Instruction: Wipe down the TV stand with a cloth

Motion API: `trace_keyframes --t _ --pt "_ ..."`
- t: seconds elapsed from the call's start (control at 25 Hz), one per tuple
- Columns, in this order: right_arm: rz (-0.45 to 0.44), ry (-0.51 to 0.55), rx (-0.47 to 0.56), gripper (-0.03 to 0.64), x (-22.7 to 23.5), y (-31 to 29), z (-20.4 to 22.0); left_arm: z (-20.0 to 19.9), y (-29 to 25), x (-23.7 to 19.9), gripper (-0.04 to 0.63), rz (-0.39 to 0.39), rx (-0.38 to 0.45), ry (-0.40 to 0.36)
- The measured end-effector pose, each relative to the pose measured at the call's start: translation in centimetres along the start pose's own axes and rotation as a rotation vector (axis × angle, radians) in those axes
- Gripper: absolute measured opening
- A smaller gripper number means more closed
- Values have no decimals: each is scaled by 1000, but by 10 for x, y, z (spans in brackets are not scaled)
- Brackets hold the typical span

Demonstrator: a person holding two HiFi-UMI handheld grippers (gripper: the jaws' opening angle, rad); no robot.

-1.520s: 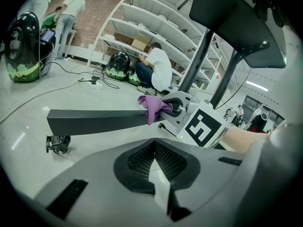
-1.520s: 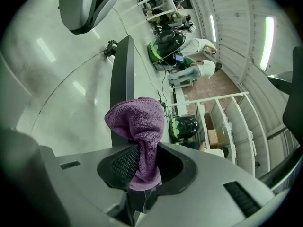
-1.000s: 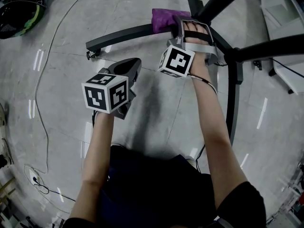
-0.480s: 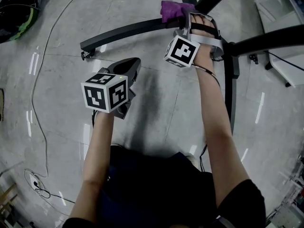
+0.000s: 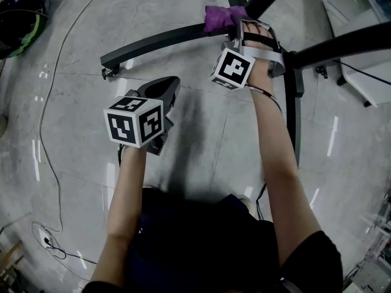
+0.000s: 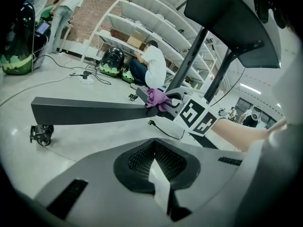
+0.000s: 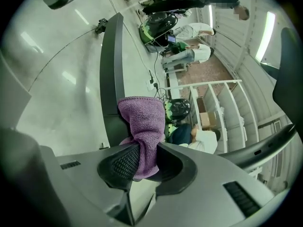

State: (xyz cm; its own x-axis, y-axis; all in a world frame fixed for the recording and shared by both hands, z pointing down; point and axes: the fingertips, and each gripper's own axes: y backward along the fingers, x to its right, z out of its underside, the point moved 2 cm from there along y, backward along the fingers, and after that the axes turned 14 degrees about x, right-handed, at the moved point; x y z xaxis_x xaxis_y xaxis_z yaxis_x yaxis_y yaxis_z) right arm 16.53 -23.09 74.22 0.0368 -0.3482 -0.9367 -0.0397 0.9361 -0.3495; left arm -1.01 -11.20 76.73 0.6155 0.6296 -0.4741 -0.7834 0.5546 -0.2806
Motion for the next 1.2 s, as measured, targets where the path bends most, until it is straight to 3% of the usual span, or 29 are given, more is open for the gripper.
trace_keyframes --t 0.8,1.2 --pt "-99 2 -84 106 -33 26 45 -2 -12 25 8 57 18 -11" --pt "-75 -164 -186 106 -31 24 82 4 -19 31 8 77 0 -16"
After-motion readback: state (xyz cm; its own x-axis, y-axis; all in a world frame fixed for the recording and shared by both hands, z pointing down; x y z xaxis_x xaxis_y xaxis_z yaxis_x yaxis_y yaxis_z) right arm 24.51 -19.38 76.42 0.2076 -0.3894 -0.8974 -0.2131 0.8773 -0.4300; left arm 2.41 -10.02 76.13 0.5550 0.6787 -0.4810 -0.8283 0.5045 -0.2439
